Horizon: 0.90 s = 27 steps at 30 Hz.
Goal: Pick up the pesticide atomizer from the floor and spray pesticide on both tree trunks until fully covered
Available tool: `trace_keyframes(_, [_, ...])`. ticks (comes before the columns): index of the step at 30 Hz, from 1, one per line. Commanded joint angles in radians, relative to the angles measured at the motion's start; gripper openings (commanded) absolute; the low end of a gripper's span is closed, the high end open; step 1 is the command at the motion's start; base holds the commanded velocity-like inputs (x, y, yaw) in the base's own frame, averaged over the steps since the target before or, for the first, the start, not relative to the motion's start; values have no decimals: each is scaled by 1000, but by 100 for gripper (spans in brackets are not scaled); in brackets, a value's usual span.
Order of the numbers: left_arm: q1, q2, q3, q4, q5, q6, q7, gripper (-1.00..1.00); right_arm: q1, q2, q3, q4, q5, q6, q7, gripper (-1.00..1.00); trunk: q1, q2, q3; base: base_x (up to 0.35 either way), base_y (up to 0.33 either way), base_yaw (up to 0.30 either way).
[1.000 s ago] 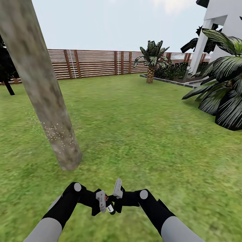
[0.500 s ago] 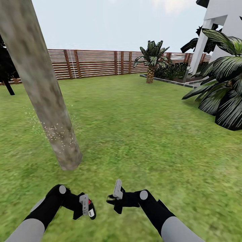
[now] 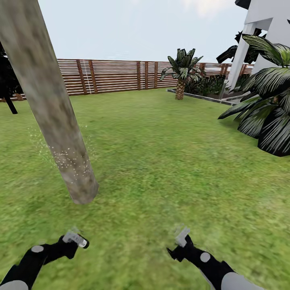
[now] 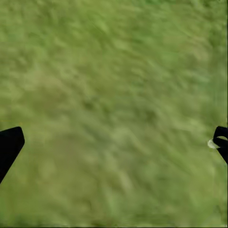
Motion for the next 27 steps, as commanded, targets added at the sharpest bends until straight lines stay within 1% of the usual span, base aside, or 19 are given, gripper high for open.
trace_keyframes(1, [10,-6,64,40,21,-16,56,-100,-1,-3,-9,46,-9,-41,-54,100,0,0,-1,0,0,0])
trace_keyframes(2, [31,-10,128,95,43,-76,152,-100,4,-5,-21,104,-13,-95,-142,100,0,0,-1,0,0,0])
trace_keyframes(3, [47,-13,158,126,54,-129,209,-100,15,-5,-26,126,-17,-122,-201,100,0,0,-1,0,0,0])
trace_keyframes(4, [66,-14,182,161,66,-193,271,-100,39,-5,-29,139,-25,-146,-265,100,0,0,-1,0,0,0])
trace_keyframes(5, [94,-16,208,210,85,-275,355,-100,78,-2,-32,151,-44,-182,-347,100,0,0,-1,0,0,0])
trace_keyframes(7, [128,-17,228,278,119,-360,466,-100,124,0,-34,158,-85,-252,-423,100,0,0,-1,0,0,0])
trace_keyframes(8, [155,-17,235,327,149,-419,541,-100,157,1,-34,160,-125,-308,-451,100,0,0,-1,0,0,0])
trace_keyframes(9, [188,-17,239,369,185,-500,612,-100,193,-2,-36,161,-188,-357,-469,100,0,0,-1,0,0,0])
trace_keyframes(10, [214,-17,240,389,208,-555,651,-100,216,-4,-36,162,-259,-381,-475,100,0,0,-1,0,0,0])
trace_keyframes(11, [224,-17,240,397,214,-574,663,-100,224,-5,-35,163,-299,-389,-476,100,0,0,-1,0,0,0])
trace_keyframes(12, [230,-18,237,405,217,-584,668,-100,228,-5,-35,163,-320,-393,-476,100,0,0,-1,0,0,0])
trace_keyframes(13, [233,-19,235,419,218,-589,671,-100,231,-6,-35,163,-331,-396,-475,100,0,0,-1,0,0,0])
trace_keyframes(15, [236,-21,233,455,221,-592,675,-100,232,-6,-33,164,-340,-397,-474,100,0,0,-1,0,0,0])
trace_keyframes(20, [236,-20,233,464,221,-597,665,-100,233,-5,-34,164,-343,-397,-480,100,0,0,-1,-6,0,0])
trace_keyframes(23, [236,-20,237,464,224,-593,679,-100,233,-5,-35,164,-343,-398,-482,100,0,0,-1,-330,0,45])
trace_keyframes(27, [236,-21,239,464,225,-594,680,-100,233,-4,-35,164,-343,-398,-482,100,0,0,0,-342,0,238])
